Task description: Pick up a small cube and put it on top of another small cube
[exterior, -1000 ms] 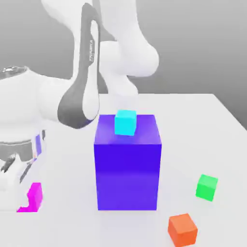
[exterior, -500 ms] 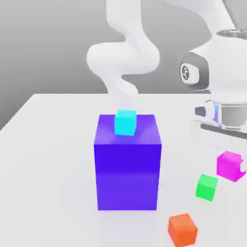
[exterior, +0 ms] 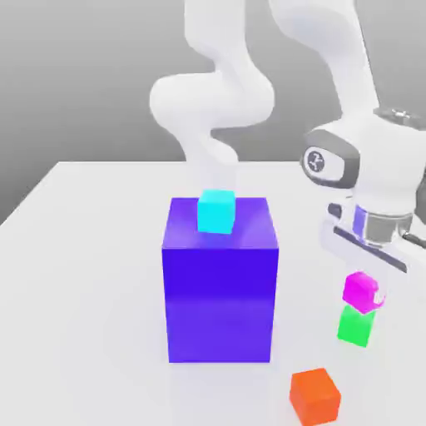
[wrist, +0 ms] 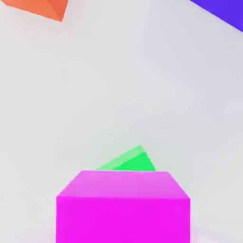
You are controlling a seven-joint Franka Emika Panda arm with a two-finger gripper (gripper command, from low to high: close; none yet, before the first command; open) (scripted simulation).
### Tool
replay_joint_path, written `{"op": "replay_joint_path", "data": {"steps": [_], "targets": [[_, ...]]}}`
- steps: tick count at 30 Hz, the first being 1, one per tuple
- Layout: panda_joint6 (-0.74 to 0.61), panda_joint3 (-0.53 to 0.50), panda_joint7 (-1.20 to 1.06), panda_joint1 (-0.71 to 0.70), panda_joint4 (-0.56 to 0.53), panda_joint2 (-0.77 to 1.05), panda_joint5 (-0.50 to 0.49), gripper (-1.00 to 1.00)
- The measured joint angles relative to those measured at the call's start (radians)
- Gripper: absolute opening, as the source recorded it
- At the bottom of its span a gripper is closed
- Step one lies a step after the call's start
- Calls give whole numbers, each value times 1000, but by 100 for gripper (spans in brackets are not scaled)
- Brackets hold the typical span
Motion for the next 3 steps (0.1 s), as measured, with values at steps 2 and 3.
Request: {"op": "replay_joint_path", "data": {"steps": [2, 3], "targets": [[10, -11, 11, 8, 0, 13, -16, 100], [10, -11, 11, 8, 0, 13, -16, 100]]}}
